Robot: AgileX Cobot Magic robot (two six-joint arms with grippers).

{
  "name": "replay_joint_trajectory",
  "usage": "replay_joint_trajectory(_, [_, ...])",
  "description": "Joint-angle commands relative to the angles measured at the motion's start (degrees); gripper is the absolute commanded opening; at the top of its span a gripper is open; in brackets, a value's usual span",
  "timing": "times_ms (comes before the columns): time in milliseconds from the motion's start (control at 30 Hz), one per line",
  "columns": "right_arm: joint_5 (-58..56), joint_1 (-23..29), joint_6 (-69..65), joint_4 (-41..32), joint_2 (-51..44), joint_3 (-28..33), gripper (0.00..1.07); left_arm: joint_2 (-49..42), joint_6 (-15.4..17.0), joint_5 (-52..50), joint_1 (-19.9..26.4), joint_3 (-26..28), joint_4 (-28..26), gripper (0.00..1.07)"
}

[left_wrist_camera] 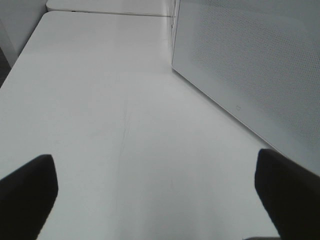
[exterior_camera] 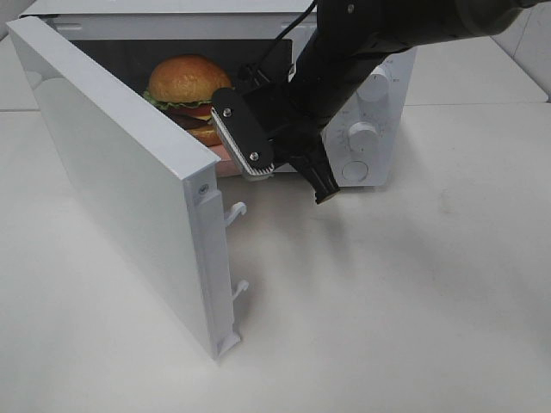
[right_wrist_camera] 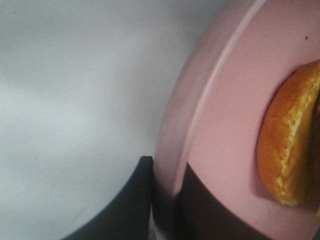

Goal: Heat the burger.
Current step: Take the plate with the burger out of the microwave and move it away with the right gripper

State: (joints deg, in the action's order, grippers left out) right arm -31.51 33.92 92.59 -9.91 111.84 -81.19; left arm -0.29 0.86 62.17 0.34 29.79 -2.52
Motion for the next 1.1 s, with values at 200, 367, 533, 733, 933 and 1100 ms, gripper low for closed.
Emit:
replay_joint_trajectory(200, [5.61,-0.52,-0.23,0.52,-5.73,5.33,0.0,-0.86,0.0,-0.8,0.06,-0.17,-0.23,1.0])
replay_joint_trajectory(367, [7.28,-0.52,0.17,0.52,-8.25,9.28,0.0,-0.86,0.0,-0.8,0.06,-0.17,-0.23,1.0])
replay_joint_trajectory(533, [11.12,-0.06,1.89,0.63,-11.57,14.38,0.0,-0.86,0.0,-0.8,0.06,-0.17,-0.23,1.0])
replay_joint_trajectory(733, [13.06,-0.11,1.89,0.63,-13.75,17.59,0.0,-0.86,0.0,-0.8,0.06,-0.17,-0.23,1.0])
replay_joint_trajectory(933, [17.36,-0.11,1.89,0.69,-17.42,23.66,0.0,-0.86,0.0,-0.8,0.06,-0.17,-0.23,1.0])
replay_joint_trajectory(1100, [20.45,-0.11,1.89,0.74,-20.34,27.33,0.0,-0.86,0.0,-0.8,0.06,-0.17,-0.23,1.0])
